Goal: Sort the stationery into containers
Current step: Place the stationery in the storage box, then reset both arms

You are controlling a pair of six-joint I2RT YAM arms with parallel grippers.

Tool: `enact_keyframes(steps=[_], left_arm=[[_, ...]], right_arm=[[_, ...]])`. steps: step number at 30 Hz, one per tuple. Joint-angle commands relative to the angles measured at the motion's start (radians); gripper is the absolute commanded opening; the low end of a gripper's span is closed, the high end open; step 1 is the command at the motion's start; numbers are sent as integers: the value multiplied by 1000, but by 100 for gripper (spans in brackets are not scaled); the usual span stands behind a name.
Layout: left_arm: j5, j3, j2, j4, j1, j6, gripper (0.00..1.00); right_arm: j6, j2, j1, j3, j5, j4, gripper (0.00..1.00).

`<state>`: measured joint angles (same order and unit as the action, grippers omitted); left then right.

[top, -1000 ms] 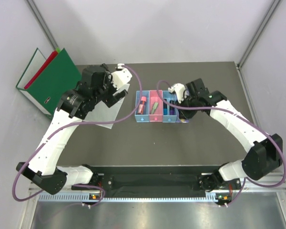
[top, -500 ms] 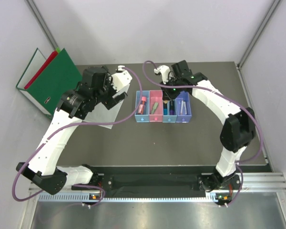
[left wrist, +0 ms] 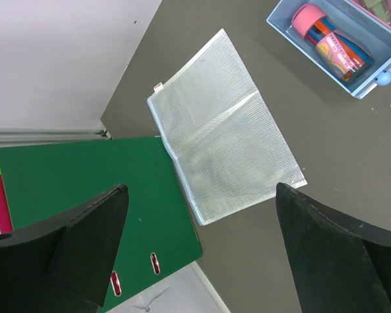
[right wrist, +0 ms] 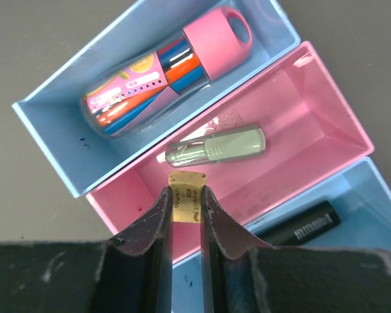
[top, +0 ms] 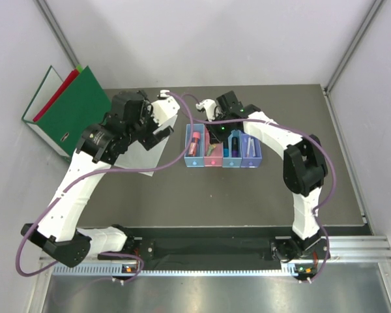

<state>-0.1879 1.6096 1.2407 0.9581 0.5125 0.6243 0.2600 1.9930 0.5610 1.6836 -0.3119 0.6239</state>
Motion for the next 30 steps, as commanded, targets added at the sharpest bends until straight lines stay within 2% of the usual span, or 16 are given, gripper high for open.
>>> enact_keyframes(steps=[1, 6, 7, 10, 18, 20, 21, 22, 27, 30], left_arm=[[10, 1, -23, -19, 4, 6, 99], [15, -4, -23, -25, 4, 6, 99], [15, -10, -24, -27, 3, 8, 99], [16, -20, -29, -35, 3, 5, 99], [15, -33, -33, -36, 4, -26, 99], [5, -34, -40, -39, 4, -38, 99], [2, -34, -46, -41, 4, -46, 99], [-10, -33, -49, -47, 3, -52, 99], [-56, -34, -84, -68, 1, -96, 99], [-91, -37, -104, -68, 1, -144, 99]], right_arm=[[-13, 12, 14, 44, -6, -47, 12], [-8, 1, 23, 22, 7, -50, 30], [-8, -5, 25, 19, 10, -50, 36], [-8, -23, 28, 8, 14, -49, 45], [10, -103, 28, 7, 81, -20, 58], [13, -172, 25, 8, 124, -13, 69], [22, -198, 20, 14, 176, -9, 80], [31, -256, 20, 21, 210, 2, 99], [131, -405, 17, 137, 402, 127, 100], [168, -520, 17, 108, 511, 183, 99]])
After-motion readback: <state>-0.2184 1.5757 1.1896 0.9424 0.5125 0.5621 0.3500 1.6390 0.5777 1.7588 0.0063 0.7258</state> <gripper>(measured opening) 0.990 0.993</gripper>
